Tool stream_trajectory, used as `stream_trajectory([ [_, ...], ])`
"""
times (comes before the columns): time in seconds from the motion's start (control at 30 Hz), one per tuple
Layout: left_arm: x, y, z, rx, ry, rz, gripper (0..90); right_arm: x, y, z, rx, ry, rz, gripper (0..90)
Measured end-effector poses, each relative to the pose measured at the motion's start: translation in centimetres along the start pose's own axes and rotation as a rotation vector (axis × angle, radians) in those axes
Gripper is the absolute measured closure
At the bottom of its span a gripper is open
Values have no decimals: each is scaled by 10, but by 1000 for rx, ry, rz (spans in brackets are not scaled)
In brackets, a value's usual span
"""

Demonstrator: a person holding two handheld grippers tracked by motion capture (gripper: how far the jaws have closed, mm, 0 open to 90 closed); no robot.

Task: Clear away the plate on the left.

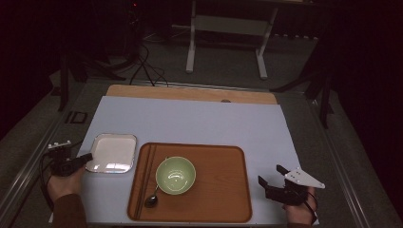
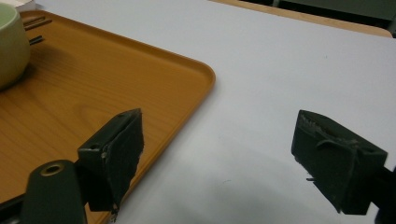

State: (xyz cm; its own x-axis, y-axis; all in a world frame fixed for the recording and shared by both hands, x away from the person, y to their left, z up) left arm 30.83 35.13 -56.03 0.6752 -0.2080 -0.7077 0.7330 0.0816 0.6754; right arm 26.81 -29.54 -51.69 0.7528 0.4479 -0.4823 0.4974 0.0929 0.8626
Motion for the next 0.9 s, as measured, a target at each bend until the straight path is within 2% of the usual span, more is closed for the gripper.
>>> stream_trajectory([
  [0.3, -3, 0, -3, -40, -43, 31, 888, 0, 0, 0, 1, -1, 0, 168],
  [0.9, -9, 3, -2, -41, -33, 52, 888, 0, 0, 0, 0, -1, 2, 168],
])
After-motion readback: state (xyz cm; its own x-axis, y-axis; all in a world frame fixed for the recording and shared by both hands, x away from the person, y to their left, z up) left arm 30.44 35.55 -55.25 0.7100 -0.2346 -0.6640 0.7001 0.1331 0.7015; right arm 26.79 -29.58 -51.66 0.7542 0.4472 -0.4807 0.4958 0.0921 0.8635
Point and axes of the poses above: each handheld gripper's, and its own axes: x roughly forward along the jaws, y roughly out of its top, z roughly to its right, the point moved 4 cm from there along x, roughly forward along the jaws, and after that the axes turned 11 degrees about x, right-handed, at the moved point
